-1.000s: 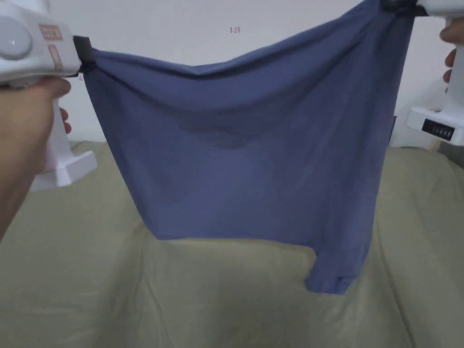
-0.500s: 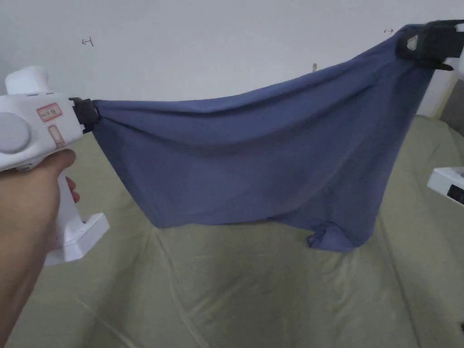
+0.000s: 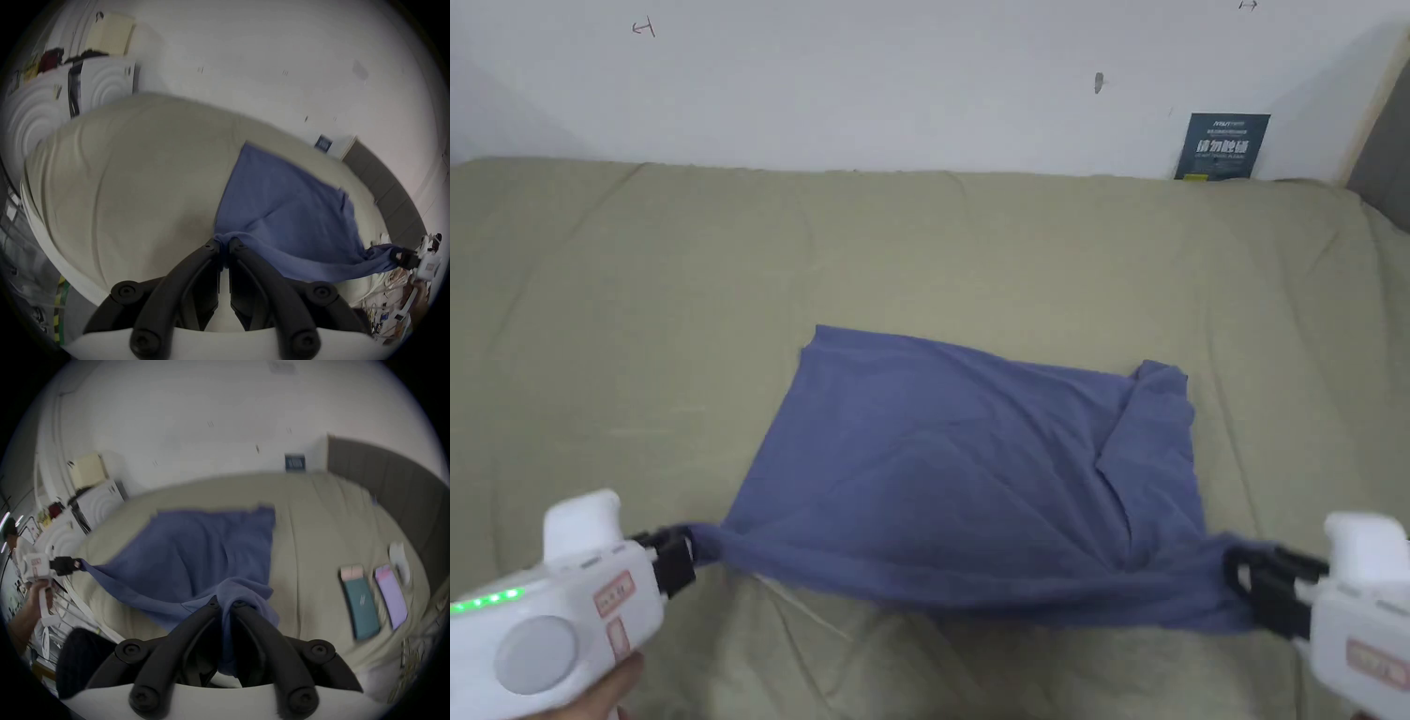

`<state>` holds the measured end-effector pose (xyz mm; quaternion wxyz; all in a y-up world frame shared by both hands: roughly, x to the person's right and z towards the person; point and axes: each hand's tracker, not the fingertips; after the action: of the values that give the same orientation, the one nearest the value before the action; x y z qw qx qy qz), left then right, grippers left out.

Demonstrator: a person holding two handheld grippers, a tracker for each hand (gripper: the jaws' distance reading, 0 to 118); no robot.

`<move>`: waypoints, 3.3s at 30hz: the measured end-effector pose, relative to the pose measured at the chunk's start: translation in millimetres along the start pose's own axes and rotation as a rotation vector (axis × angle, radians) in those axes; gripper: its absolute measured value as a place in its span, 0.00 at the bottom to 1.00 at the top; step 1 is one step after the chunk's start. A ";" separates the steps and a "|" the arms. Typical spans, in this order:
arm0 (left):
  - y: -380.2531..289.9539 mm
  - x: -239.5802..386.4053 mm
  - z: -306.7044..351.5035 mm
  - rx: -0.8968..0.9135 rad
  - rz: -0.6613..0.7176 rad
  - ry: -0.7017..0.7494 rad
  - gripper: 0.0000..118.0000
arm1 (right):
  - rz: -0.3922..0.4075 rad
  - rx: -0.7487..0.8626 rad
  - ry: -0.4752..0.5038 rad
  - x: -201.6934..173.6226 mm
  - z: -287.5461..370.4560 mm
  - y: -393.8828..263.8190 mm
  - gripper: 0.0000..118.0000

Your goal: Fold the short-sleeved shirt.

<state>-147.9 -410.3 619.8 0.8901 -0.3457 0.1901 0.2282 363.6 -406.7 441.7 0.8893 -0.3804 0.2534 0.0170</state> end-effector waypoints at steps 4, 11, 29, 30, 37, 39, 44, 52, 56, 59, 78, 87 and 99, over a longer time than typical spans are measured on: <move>-14.4 -25.2 -21.0 -0.068 0.019 0.011 0.10 | -0.081 -0.066 -0.036 17.1 -15.8 -40.0 0.43; -19.9 -23.2 38.6 0.013 0.002 -0.079 1.00 | -0.145 0.027 0.067 10.6 45.3 -24.1 1.00; -24.1 -21.2 4.2 -0.120 -0.356 -0.011 0.99 | -0.081 -0.156 0.064 -49.3 82.7 -69.4 0.00; -21.0 -15.2 -6.3 -0.172 -0.352 0.011 0.99 | -0.083 -0.159 0.064 -47.5 82.3 -67.7 0.00; -13.0 5.9 -49.5 -0.221 -0.451 0.044 0.26 | -0.116 -0.172 0.010 -30.9 74.8 -55.4 0.00; -13.8 12.9 -51.7 -0.235 -0.433 -0.002 0.13 | -0.114 -0.176 -0.030 -23.8 71.3 -50.2 0.01; -9.3 17.9 -42.8 -0.237 -0.415 -0.028 0.10 | -0.047 -0.171 -0.155 -3.0 46.2 -40.1 0.83; 1.8 16.2 -15.1 -0.213 -0.363 -0.026 0.09 | -0.035 -0.158 -0.082 7.8 -2.1 -30.7 0.99; 2.4 12.0 -14.7 -0.204 -0.372 0.000 0.09 | -0.124 -0.156 -0.026 5.5 -11.5 -27.5 0.02; 6.4 12.6 -8.6 -0.200 -0.334 -0.010 0.09 | -0.129 -0.116 0.015 4.0 5.4 -27.2 0.02; 184.7 70.9 -106.9 -0.068 -0.130 -0.101 0.08 | -0.157 -0.035 0.126 37.1 -61.1 156.1 0.02; 186.5 76.9 -154.9 -0.148 -0.177 -0.025 0.28 | -0.197 -0.253 0.054 57.0 -172.4 149.3 0.76; 72.9 40.5 -95.8 -0.159 -0.465 -0.010 1.00 | -0.028 -0.009 0.121 -22.7 -31.6 55.8 1.00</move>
<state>-171.0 -418.6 495.2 0.8895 -0.4482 0.0826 0.0330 317.6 -385.1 396.5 0.8707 -0.3884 0.3012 -0.0175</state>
